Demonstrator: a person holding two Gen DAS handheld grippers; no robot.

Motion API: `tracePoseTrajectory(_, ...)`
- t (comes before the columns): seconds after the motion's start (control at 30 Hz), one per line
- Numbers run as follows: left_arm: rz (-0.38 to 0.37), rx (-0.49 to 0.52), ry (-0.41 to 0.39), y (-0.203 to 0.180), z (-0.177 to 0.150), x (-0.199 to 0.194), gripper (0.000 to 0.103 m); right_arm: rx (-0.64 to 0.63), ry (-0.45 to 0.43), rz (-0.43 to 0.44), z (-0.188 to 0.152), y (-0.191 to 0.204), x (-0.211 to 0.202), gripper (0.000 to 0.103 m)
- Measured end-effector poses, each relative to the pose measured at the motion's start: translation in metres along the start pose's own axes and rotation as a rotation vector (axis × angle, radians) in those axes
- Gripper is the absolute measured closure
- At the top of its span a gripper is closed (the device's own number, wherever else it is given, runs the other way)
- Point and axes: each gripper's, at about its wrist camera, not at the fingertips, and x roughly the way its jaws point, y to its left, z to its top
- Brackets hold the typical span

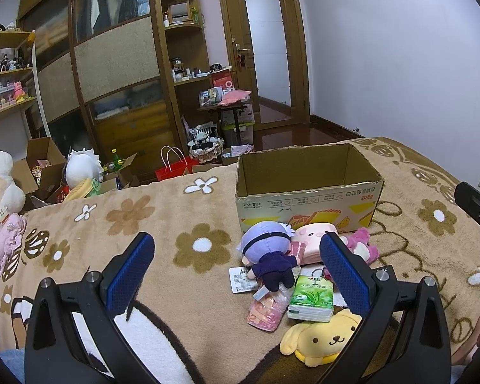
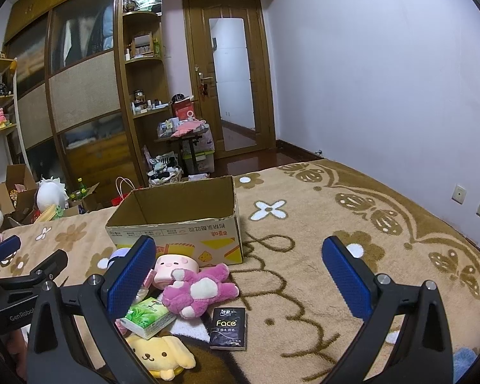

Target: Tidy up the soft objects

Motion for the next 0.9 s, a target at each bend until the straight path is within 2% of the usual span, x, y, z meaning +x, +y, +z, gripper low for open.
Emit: tracePoseTrajectory(0.9,0.003,-0.008,0.018,0.0011,-0.0046,0.0030,0.001,0.020,0.020,0.000,-0.0042,-0.0054,0.0027,0.000)
